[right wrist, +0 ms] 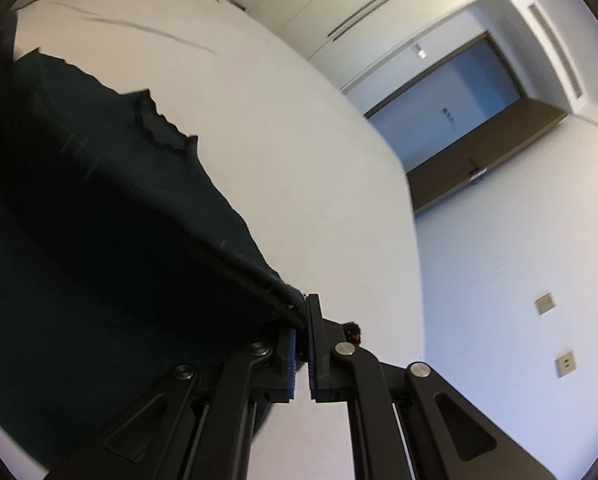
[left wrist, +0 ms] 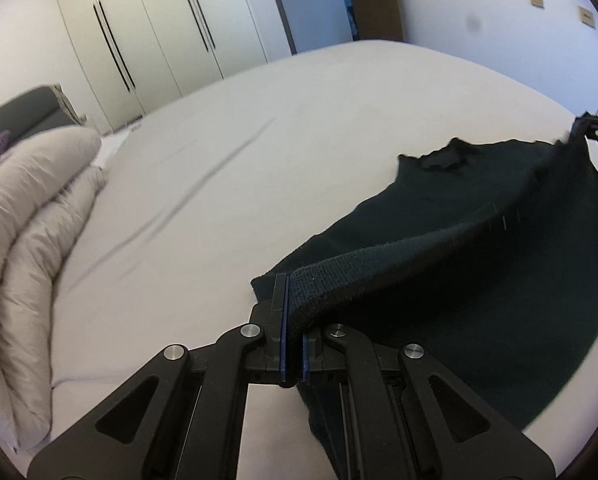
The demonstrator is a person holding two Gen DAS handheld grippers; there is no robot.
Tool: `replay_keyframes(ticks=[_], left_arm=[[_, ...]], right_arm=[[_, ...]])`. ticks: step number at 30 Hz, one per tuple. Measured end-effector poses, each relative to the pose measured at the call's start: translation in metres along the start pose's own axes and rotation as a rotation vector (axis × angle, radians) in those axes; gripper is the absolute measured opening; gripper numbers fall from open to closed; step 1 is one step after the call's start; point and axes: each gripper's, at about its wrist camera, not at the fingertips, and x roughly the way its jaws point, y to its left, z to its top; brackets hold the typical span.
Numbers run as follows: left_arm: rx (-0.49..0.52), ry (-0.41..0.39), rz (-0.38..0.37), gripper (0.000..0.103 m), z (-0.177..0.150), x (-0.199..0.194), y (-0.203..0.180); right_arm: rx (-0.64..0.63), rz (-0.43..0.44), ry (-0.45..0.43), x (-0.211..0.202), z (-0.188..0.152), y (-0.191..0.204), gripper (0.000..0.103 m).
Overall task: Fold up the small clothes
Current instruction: 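Lower the folded hem onto the sweater and open both tools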
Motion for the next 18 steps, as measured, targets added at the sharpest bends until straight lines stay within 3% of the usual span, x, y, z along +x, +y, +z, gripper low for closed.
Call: replay_keyframes(ticks=[4,7,10,11,12,13,14,15,16,18], left_arm=[[0.002,0.095,-0.028,0.008,0.009,0.049,0.001],[-0.01,0.136,-0.025,0.01,0.008,0.078,0.0],[-0.009,0.178,-0.028,0.015,0.006,0.106,-0.006],[-0.008,0.173,-0.018,0.018,0.006,0.109,-0.007],[-0.011,0.167,-0.001,0.026,0.009,0.112,-0.007],[-0.015,0.161,0.012,0.044,0.011,0.113,-0.006],[-0.015,0.157,0.029,0.06,0.012,0.116,-0.006],[-0.018,0.139,0.075,0.087,0.014,0.116,-0.002],[-0.023,0.122,0.089,0.094,0.015,0.116,0.001],[-0.053,0.117,0.084,0.094,0.018,0.119,0.014]], right_arm=[[0.03,0.07,0.079,0.037,0.005,-0.005,0.005],[0.036,0.064,0.101,0.058,0.008,-0.004,0.005],[0.101,0.077,0.146,0.08,0.009,-0.006,0.019],[0.126,0.076,0.153,0.085,0.009,-0.008,0.032],[0.163,0.08,0.166,0.091,0.007,-0.01,0.041],[0.188,0.072,0.173,0.093,0.005,-0.011,0.047],[0.205,0.048,0.17,0.093,0.003,-0.014,0.063],[0.232,0.019,0.16,0.091,-0.001,-0.019,0.077],[0.263,0.019,0.154,0.09,-0.005,-0.025,0.082],[0.347,0.051,0.157,0.089,-0.013,-0.041,0.093]])
